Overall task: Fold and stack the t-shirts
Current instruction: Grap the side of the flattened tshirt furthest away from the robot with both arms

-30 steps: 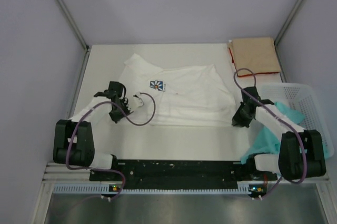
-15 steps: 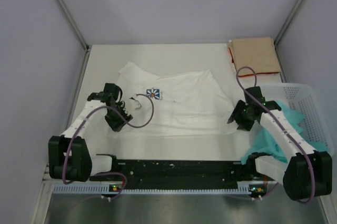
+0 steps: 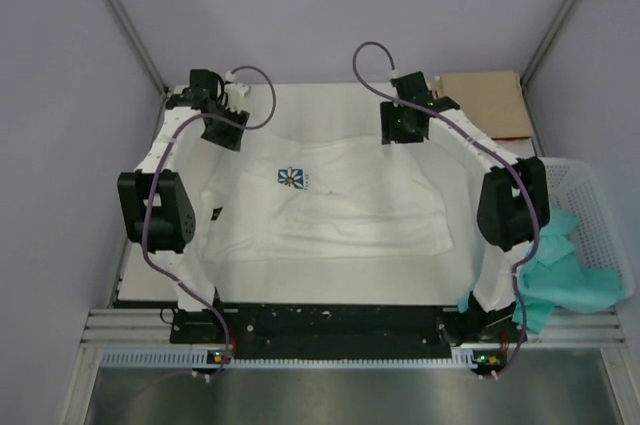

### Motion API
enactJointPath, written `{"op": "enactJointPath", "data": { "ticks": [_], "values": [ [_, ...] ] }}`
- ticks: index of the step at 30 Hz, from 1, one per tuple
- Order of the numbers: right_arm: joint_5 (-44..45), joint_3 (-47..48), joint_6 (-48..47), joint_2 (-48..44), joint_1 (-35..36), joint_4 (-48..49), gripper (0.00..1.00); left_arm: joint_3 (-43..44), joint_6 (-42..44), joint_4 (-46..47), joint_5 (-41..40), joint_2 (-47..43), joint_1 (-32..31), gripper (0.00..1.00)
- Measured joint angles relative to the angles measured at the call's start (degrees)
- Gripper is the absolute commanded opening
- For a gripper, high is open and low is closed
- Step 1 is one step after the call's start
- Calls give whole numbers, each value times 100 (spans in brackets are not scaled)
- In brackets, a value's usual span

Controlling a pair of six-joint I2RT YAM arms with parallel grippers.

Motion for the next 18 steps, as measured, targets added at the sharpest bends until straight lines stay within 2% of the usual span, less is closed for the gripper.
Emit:
{"op": "enactJointPath", "data": {
  "ticks": [3, 10, 15, 18],
  "values": [
    [260, 715, -144, 946, 11, 9, 54, 634, -505, 184, -122, 654, 98, 55],
    [505, 1639, -245, 2422, 15, -133, 49, 1853, -1196, 144, -157, 1950, 284, 56],
    [501, 1891, -302, 2649, 24, -151, 45, 2610, -1698, 140, -46, 2861, 564, 59],
    [527, 1895, -306, 2653, 35, -164, 45, 2756, -1919, 142, -26, 3167, 772, 59]
  ]
}}
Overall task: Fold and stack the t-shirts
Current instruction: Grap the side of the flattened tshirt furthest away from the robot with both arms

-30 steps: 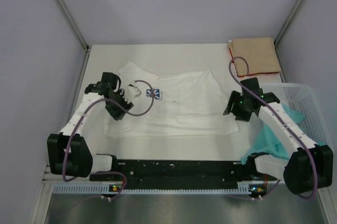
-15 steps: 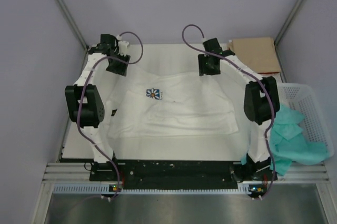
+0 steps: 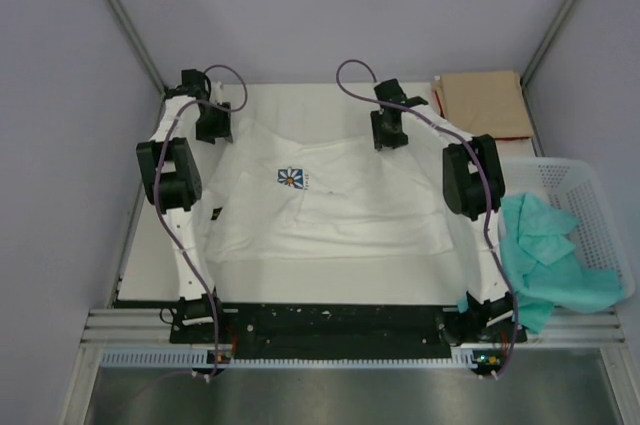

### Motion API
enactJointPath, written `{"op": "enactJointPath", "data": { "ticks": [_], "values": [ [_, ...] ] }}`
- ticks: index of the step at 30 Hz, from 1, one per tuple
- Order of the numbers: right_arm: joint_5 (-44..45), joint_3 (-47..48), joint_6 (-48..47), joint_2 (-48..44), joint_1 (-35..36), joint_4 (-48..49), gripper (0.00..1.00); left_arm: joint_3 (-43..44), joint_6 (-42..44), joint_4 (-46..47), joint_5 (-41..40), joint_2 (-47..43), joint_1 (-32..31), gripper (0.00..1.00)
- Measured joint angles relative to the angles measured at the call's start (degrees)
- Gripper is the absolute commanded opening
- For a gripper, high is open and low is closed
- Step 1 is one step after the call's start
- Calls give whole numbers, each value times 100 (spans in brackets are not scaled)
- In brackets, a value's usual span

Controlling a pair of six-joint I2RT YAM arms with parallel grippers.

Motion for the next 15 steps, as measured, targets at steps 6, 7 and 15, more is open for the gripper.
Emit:
{"op": "enactJointPath", "data": {
  "ticks": [6, 7, 15],
  "values": [
    [33, 46, 2, 0, 4, -39, 49, 61, -188, -11, 258, 219, 195, 59],
    [35, 85, 7, 0, 7, -66, 50, 76, -214, -9, 317, 219, 188, 58],
    [50, 195, 107, 96, 55, -42, 46, 151, -323, 87, 614, 284, 105, 57]
  ]
}}
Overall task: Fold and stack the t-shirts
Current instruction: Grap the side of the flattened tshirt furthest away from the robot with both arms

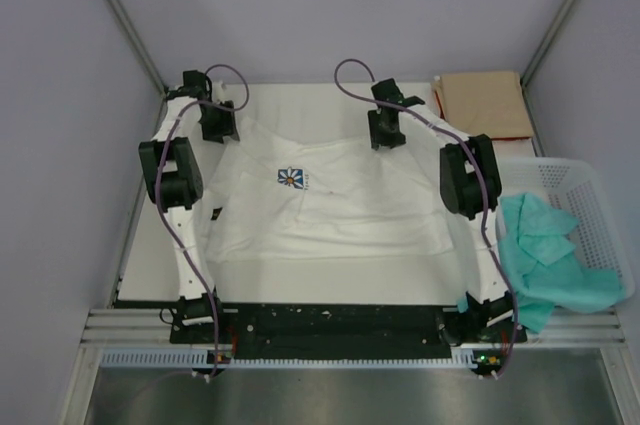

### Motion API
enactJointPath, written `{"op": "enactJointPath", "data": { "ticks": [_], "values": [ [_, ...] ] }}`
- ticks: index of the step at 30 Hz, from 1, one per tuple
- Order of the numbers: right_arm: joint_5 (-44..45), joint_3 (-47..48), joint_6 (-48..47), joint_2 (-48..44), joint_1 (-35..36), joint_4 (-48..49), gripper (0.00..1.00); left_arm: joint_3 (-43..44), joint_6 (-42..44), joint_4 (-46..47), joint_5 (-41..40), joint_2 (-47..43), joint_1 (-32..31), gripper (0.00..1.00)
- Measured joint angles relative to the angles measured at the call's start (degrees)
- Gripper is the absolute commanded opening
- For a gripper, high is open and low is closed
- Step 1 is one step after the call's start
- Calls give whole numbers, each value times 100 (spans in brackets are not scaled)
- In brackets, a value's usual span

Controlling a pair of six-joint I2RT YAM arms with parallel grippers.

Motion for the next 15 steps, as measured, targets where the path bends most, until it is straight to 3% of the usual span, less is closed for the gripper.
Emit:
{"op": "enactJointPath", "data": {
  "ticks": [3, 8, 10, 13, 15],
  "values": [
    [35, 13, 35, 122, 11, 7, 36, 94, -122, 76, -7, 81, 2, 56],
    [146, 31, 61, 140, 17, 28, 16, 367, -271, 199, 0, 269, 2, 40],
    [177, 31, 61, 140, 17, 33, 13, 378, -304, 234, 13, 278, 4, 35],
    [221, 31, 55, 140, 17, 33, 11, 358, -315, 306, 94, 278, 4, 17],
    [245, 31, 44, 140, 20, 33, 15, 262, -304, 446, 125, 258, 2, 14]
  ]
}}
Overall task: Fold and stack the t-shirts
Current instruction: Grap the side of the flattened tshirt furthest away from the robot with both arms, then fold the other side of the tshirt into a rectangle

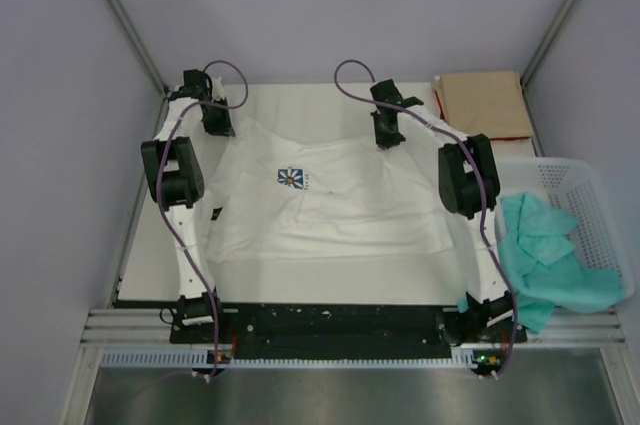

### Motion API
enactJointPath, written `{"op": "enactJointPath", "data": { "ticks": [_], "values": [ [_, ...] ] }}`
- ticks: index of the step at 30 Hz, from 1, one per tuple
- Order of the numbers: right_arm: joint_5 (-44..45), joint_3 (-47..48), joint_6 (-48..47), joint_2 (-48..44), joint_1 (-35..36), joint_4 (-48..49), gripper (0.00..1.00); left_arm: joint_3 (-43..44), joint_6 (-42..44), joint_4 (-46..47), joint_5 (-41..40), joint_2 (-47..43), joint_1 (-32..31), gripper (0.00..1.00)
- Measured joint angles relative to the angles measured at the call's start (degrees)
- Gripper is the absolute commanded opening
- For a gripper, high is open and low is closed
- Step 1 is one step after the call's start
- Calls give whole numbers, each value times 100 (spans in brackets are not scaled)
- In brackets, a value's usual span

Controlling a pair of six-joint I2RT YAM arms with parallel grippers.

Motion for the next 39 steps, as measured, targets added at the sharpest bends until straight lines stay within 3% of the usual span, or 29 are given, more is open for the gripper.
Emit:
{"op": "enactJointPath", "data": {
  "ticks": [4, 12, 14, 16, 29, 39],
  "values": [
    [28, 0, -26, 0, 2, 0, 22, -232, 63, 184, 9, -118, 2, 0],
    [214, -66, -44, -57, 17, -42, 19, -444, 245, 273, 111, -433, 2, 0],
    [374, -168, -46, -122, 46, -68, 8, -634, 310, 339, 107, -599, -11, 0],
    [533, -247, -61, -175, 81, -127, 4, -859, 391, 385, 109, -822, -33, 0],
    [763, -319, -216, -472, 107, -258, 0, -1322, 529, 356, 605, -2048, -96, 0],
    [426, -1460, -1220, -1694, 105, -278, 0, -3038, 1130, -787, 1327, -4264, -96, 0]
  ]
}}
